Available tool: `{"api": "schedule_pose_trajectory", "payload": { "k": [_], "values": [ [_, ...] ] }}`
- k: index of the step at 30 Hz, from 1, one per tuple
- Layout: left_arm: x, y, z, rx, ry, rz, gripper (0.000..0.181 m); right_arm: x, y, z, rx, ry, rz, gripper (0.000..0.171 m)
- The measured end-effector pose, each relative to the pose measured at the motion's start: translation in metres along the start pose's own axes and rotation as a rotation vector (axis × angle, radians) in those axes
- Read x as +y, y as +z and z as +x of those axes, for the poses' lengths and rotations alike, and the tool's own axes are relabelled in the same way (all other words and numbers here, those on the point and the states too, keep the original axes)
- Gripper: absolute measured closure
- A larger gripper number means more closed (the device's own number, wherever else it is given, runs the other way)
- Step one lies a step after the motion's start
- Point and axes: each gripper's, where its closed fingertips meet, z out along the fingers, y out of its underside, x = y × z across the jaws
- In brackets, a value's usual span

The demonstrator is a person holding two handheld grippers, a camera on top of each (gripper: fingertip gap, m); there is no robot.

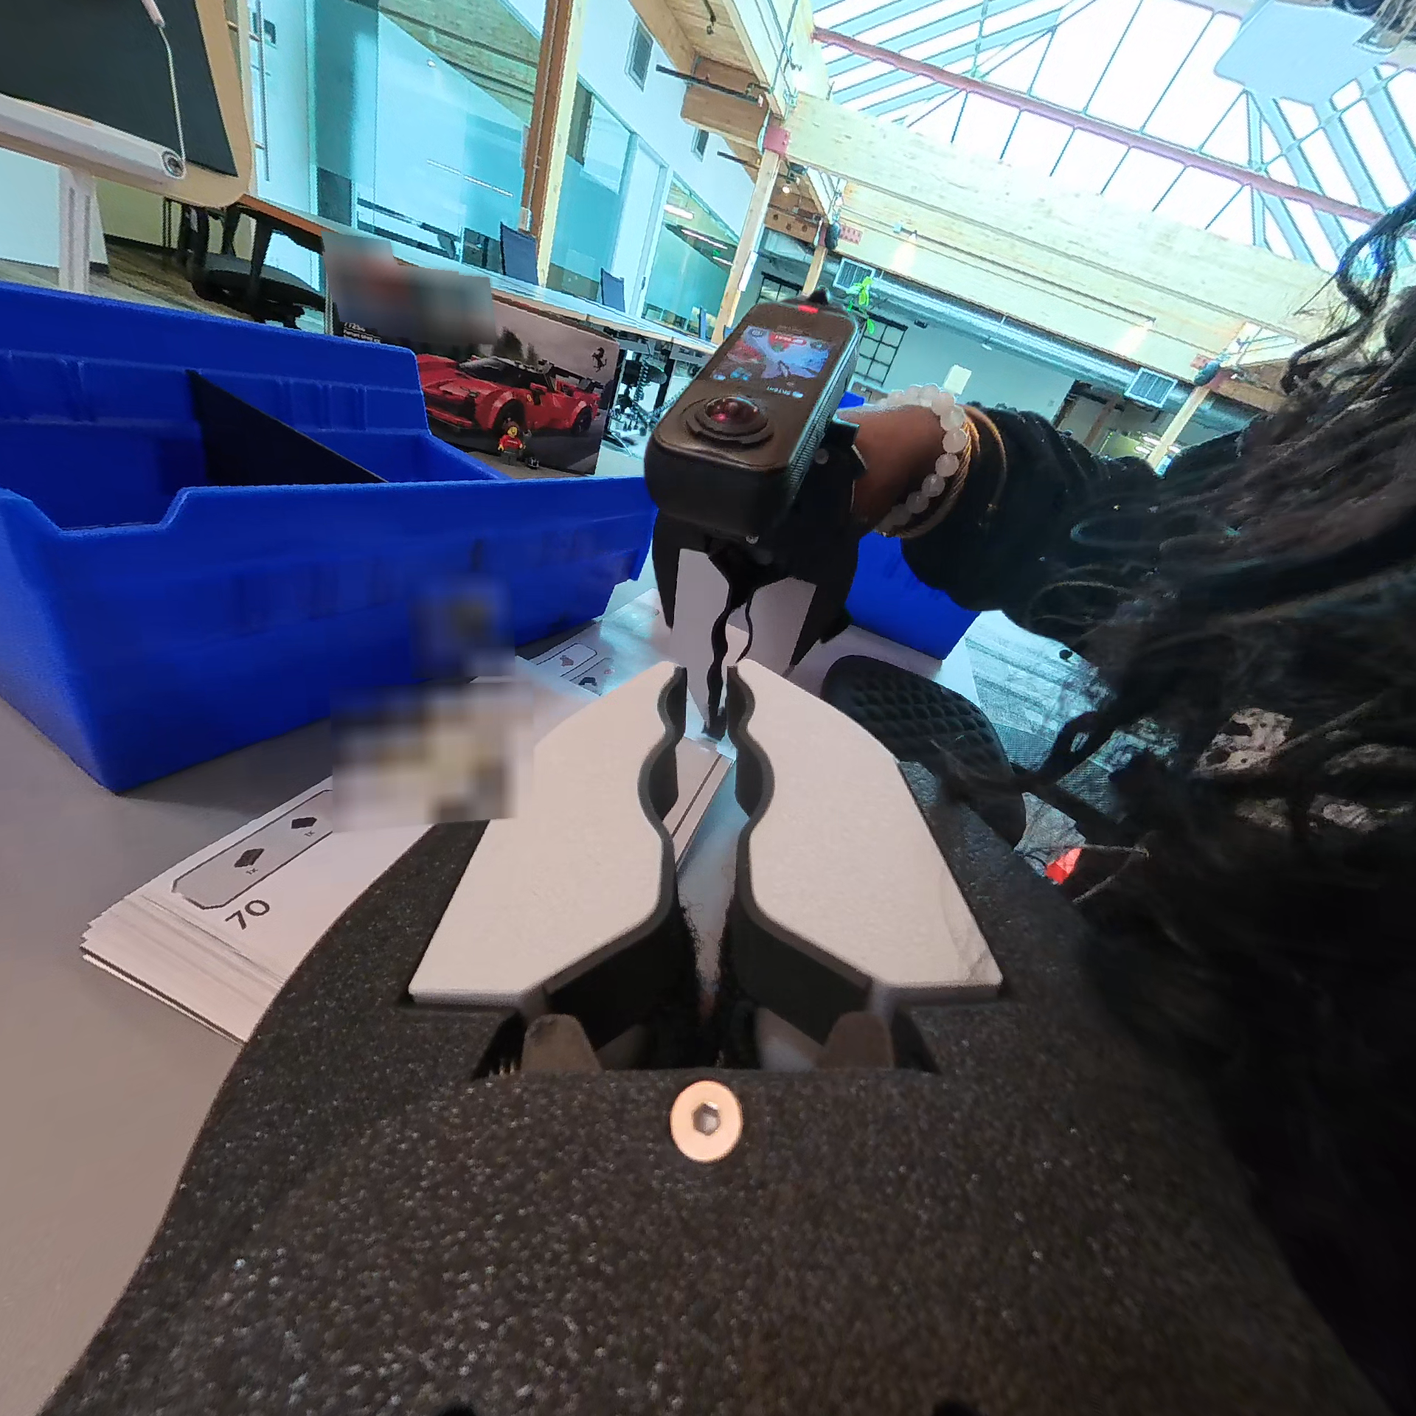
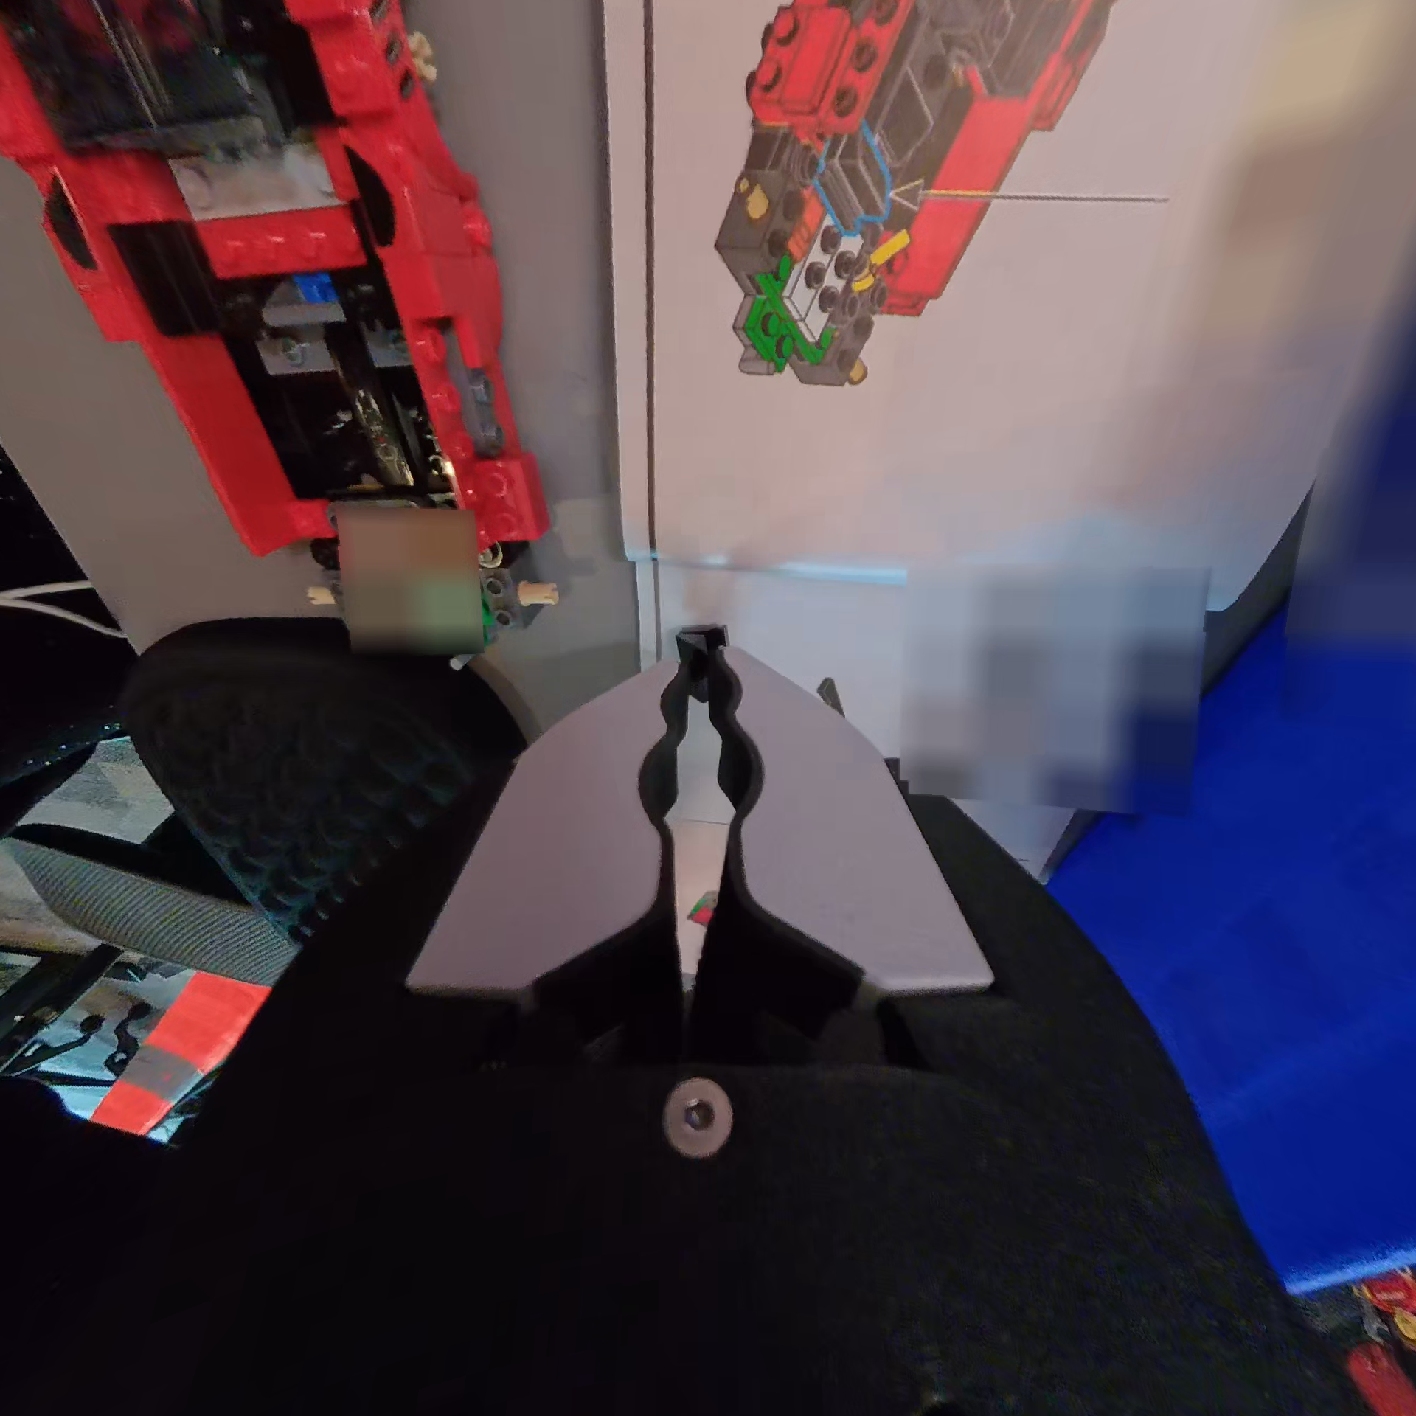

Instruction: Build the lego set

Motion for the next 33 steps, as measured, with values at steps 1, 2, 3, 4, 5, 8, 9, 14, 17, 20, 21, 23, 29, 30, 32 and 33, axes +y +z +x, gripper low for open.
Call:
{"api": "schedule_pose_trajectory", "payload": {
  "k": [1,2,3,4,5,8,9,14,17,20,21,23,29,30,32,33],
  "values": [
    [0.000,0.000,0.000,0.000,0.000,0.002,0.172,0.000,0.000,0.001,0.002,-0.008,0.000,0.166],
    [-0.001,0.000,0.000,0.001,-0.001,0.004,0.172,0.000,0.000,0.001,0.005,-0.016,0.005,0.165],
    [-0.001,0.000,0.000,0.001,-0.002,0.005,0.172,0.000,0.000,0.001,0.000,-0.021,0.006,0.165],
    [-0.001,0.000,0.000,0.001,-0.002,0.004,0.172,0.000,0.001,0.000,-0.007,-0.023,0.005,0.164],
    [0.000,0.000,0.000,0.002,-0.002,0.004,0.172,0.001,0.003,0.001,-0.009,-0.023,0.000,0.161],
    [0.000,0.000,0.000,0.003,-0.003,0.003,0.172,0.004,0.004,0.003,-0.016,-0.025,-0.005,0.161],
    [0.000,0.000,0.000,0.003,-0.005,0.003,0.172,0.003,0.004,0.003,-0.018,-0.027,0.006,0.160],
    [0.000,0.000,0.000,0.003,-0.009,0.002,0.171,0.006,-0.002,0.008,0.006,-0.098,0.060,0.160],
    [0.000,0.000,0.000,0.004,-0.010,0.001,0.172,0.008,-0.006,0.013,0.024,-0.150,0.135,0.159],
    [0.000,0.000,0.000,0.005,-0.011,-0.002,0.172,0.008,-0.003,0.016,0.031,-0.181,0.207,0.159],
    [0.001,0.000,0.000,0.004,-0.011,-0.003,0.172,0.008,-0.002,0.017,0.039,-0.189,0.218,0.157],
    [0.001,0.000,0.000,0.004,-0.011,-0.002,0.172,0.008,-0.002,0.020,0.050,-0.183,0.248,0.157],
    [0.001,0.001,-0.001,0.005,-0.017,-0.008,0.172,0.004,0.000,0.021,0.064,-0.169,0.322,0.153],
    [0.001,0.001,-0.001,0.005,-0.018,-0.010,0.172,0.002,0.000,0.021,0.064,-0.169,0.330,0.151],
    [0.001,0.001,-0.001,0.006,-0.018,-0.010,0.172,0.000,0.001,0.022,0.064,-0.165,0.340,0.147],
    [0.001,0.001,-0.001,0.005,-0.018,-0.009,0.172,-0.001,0.002,0.022,0.064,-0.165,0.343,0.145]
  ]
}}
